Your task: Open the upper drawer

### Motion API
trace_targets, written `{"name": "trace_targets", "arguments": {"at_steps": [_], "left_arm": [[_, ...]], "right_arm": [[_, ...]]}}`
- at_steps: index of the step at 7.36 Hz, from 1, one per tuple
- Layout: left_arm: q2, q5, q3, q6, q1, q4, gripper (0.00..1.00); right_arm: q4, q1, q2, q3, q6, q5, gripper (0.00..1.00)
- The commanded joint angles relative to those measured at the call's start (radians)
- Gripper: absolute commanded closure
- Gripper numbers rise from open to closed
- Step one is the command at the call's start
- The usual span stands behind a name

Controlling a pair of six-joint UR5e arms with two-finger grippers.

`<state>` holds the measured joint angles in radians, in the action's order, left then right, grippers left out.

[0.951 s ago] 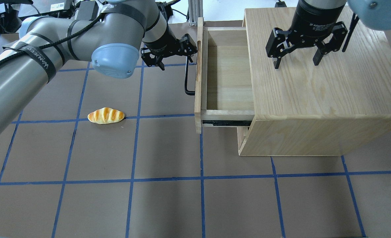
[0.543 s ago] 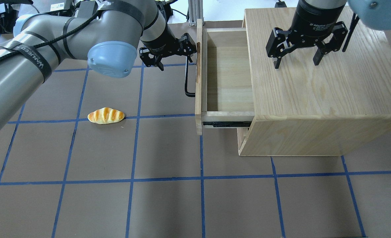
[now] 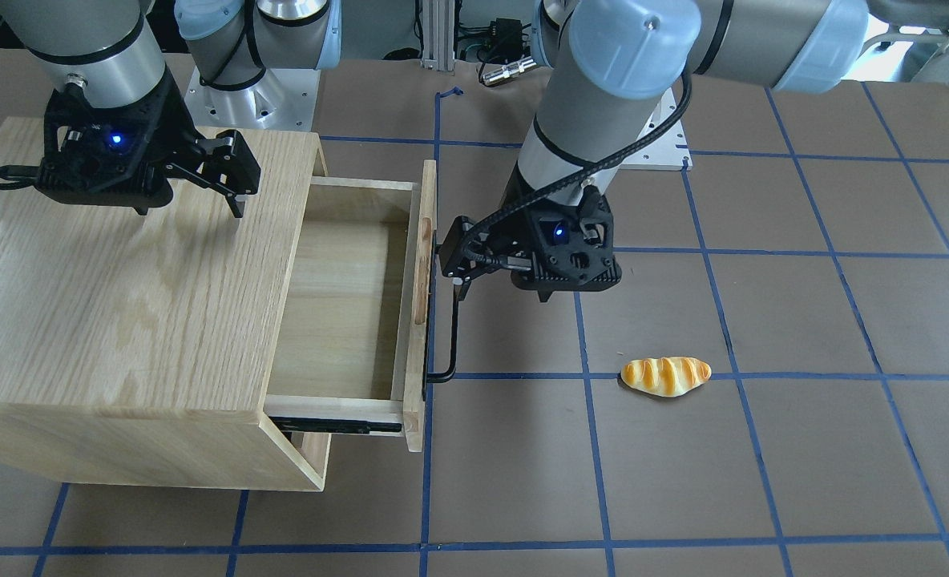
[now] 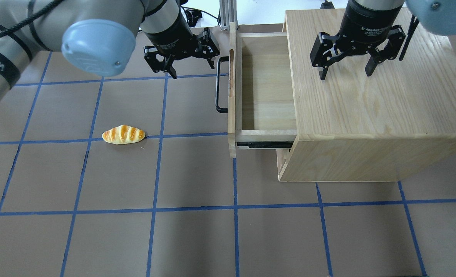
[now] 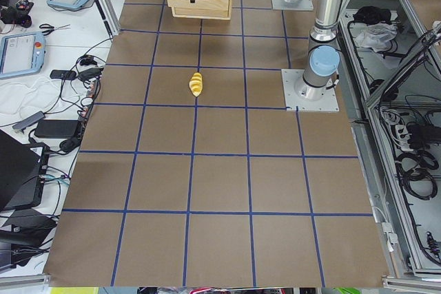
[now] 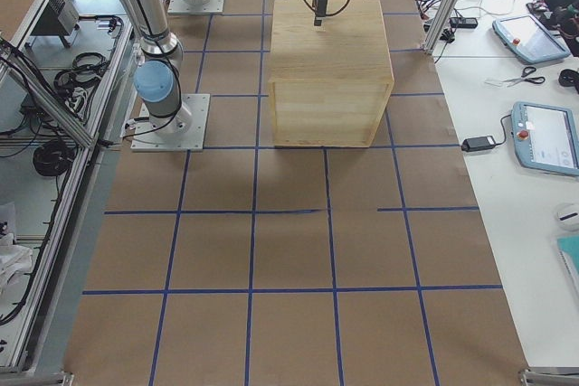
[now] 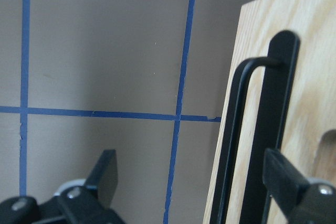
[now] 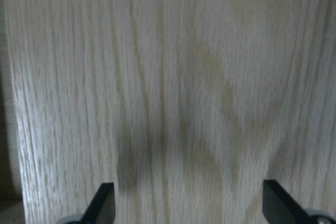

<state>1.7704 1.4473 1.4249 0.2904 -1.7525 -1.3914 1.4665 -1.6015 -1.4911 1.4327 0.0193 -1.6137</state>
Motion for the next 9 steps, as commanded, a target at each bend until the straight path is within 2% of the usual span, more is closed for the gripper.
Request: {"name": "trace_targets", "arguments": {"at_steps": [1, 2, 4, 7, 9], "left_arm": [[-0.064, 0.038, -0.015, -0.184, 0.091, -0.125, 0.0], [-0.089, 0.039, -0.011, -0.265, 0.15, -0.17, 0.0], [-0.133, 0.117, -0.006, -0.319, 0.234, -0.21, 0.0], [-0.163, 0.133, 0.075, -0.367, 0.254, -0.195, 0.0], [-0.166, 0.131, 0.088, -0.367, 0.255, -0.193, 0.0]], "right_arm": [[0.0, 0.0, 0.0, 0.002, -0.001, 0.0, 0.0], [0.0, 0.0, 0.0, 0.002, 0.001, 0.0, 0.0], [0.0, 0.0, 0.0, 0.002, 0.001, 0.0, 0.0], [0.0, 0.0, 0.0, 0.002, 0.001, 0.0, 0.0], [0.0, 0.0, 0.0, 0.0, -0.001, 0.0, 0.0]]}}
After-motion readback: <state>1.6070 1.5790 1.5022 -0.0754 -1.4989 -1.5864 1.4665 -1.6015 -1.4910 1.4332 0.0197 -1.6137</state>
